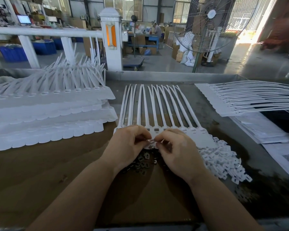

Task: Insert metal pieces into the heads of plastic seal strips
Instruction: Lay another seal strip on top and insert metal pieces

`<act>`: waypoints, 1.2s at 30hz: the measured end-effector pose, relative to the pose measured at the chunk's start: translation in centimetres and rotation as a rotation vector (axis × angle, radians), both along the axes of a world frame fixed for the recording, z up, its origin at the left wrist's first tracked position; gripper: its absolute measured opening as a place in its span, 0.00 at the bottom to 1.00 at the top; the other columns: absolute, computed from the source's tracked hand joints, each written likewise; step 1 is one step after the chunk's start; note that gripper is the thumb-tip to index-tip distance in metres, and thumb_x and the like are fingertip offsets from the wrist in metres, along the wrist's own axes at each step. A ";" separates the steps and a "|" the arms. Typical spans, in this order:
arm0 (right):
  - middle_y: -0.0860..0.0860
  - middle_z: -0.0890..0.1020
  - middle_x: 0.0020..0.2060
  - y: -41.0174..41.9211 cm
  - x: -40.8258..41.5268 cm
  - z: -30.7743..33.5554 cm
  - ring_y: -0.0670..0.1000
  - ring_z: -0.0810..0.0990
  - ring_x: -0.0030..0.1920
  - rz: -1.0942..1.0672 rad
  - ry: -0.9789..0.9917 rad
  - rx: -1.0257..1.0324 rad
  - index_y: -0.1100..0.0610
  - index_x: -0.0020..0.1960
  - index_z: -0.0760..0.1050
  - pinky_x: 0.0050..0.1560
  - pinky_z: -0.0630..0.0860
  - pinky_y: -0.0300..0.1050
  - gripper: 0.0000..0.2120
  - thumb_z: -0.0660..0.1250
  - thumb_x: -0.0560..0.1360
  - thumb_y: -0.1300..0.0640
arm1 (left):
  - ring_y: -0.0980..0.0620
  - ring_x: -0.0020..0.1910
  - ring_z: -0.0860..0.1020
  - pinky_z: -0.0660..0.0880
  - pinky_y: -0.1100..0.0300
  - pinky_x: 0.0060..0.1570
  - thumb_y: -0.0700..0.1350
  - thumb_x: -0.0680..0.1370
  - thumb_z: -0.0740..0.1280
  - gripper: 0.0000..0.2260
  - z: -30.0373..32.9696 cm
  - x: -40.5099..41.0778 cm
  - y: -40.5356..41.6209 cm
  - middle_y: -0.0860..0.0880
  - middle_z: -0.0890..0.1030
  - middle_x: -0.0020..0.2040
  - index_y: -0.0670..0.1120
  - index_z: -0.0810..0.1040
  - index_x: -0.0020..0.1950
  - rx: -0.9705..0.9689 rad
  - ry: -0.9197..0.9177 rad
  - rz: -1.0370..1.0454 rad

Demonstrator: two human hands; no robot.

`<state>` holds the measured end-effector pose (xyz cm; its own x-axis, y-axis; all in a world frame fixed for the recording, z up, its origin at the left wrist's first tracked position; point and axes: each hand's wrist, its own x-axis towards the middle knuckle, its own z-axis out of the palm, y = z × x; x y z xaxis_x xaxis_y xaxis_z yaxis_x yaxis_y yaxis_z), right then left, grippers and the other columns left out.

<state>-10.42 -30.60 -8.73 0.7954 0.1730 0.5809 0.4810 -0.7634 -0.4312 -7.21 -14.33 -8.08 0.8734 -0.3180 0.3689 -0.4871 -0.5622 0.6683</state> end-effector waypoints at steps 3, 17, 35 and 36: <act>0.50 0.81 0.41 0.0 0.1 -0.1 0.49 0.77 0.43 -0.025 -0.028 0.022 0.59 0.44 0.80 0.44 0.78 0.49 0.05 0.69 0.70 0.66 | 0.70 0.42 0.77 0.70 0.79 0.44 0.38 0.72 0.72 0.18 0.1 -0.1 0.0 0.63 0.78 0.38 0.62 0.74 0.39 -0.016 0.016 0.010; 0.52 0.83 0.36 -0.2 0.0 0.0 0.54 0.80 0.38 -0.271 -0.117 -0.056 0.59 0.41 0.81 0.43 0.77 0.48 0.03 0.71 0.68 0.65 | 0.68 0.47 0.75 0.68 0.78 0.49 0.39 0.75 0.68 0.08 0.3 0.1 -0.1 0.61 0.77 0.46 0.52 0.83 0.49 -0.041 0.031 0.027; 0.50 0.83 0.32 -0.3 0.1 0.2 0.51 0.80 0.31 -0.337 -0.142 0.173 0.58 0.41 0.82 0.33 0.75 0.41 0.05 0.70 0.68 0.66 | 0.54 0.36 0.83 0.77 0.68 0.36 0.31 0.75 0.66 0.07 3.6 3.2 -3.6 0.46 0.83 0.38 0.42 0.80 0.45 -0.377 0.443 0.000; 0.50 0.83 0.32 -0.3 0.1 0.3 0.51 0.79 0.32 -0.369 -0.131 0.199 0.57 0.42 0.82 0.33 0.74 0.42 0.05 0.69 0.69 0.65 | 0.54 0.36 0.83 0.78 0.67 0.37 0.31 0.75 0.67 0.06 3.5 3.4 -3.9 0.46 0.83 0.38 0.41 0.80 0.45 -0.354 0.446 0.010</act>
